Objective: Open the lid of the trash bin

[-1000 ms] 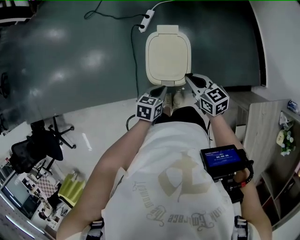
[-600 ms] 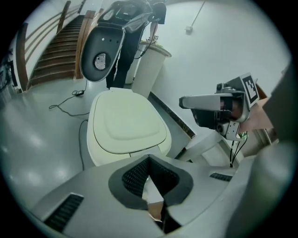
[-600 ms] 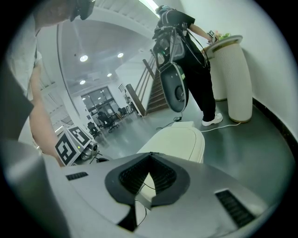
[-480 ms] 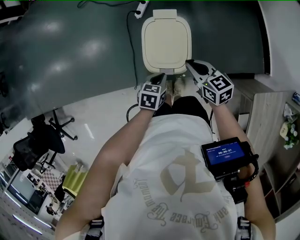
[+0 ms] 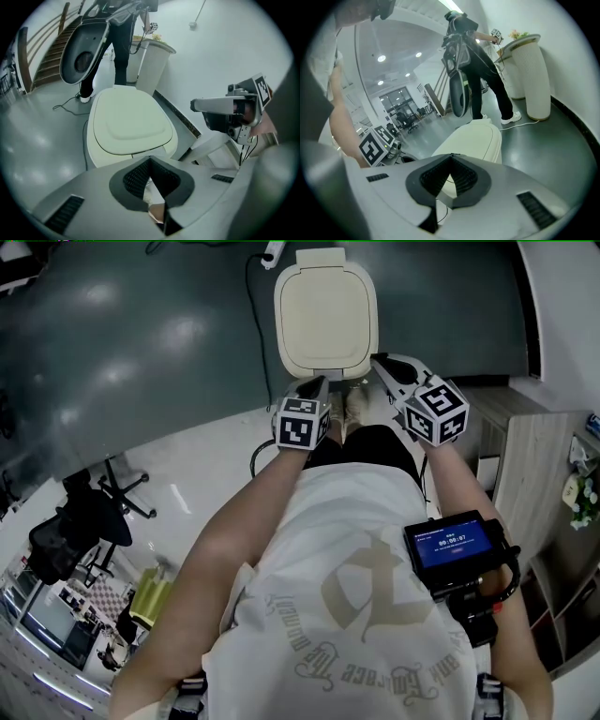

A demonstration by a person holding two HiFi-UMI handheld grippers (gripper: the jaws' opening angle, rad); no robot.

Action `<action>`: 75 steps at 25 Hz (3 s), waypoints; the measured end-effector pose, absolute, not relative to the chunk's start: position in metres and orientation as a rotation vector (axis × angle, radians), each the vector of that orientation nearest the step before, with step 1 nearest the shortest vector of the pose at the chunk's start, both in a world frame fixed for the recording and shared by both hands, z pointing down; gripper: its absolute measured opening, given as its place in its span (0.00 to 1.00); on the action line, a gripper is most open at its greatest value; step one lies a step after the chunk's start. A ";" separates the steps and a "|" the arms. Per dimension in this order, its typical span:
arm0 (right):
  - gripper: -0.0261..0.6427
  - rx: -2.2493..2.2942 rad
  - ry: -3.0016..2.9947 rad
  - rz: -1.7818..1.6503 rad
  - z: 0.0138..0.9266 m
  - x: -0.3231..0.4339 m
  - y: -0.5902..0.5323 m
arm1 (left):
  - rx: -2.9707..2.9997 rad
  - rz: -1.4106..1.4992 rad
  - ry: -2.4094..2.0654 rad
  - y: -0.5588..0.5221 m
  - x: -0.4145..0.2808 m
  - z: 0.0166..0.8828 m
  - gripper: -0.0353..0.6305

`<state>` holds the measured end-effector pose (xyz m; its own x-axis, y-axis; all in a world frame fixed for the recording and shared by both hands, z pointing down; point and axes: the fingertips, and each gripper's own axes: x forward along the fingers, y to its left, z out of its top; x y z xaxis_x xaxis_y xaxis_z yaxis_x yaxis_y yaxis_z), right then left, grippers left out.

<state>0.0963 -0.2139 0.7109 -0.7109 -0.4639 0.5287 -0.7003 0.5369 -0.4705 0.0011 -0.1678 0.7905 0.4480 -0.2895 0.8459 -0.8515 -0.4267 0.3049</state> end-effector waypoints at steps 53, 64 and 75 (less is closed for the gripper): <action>0.05 1.052 -2.519 0.873 0.651 0.091 -0.186 | 2.048 0.547 -1.128 -0.180 -0.032 0.691 0.07; 0.05 1.025 -2.642 0.768 0.579 0.067 -0.177 | 2.155 0.339 -1.153 -0.170 -0.053 0.602 0.07; 0.05 1.034 -2.737 0.669 0.522 0.057 -0.167 | 2.256 0.204 -1.202 -0.168 -0.084 0.537 0.07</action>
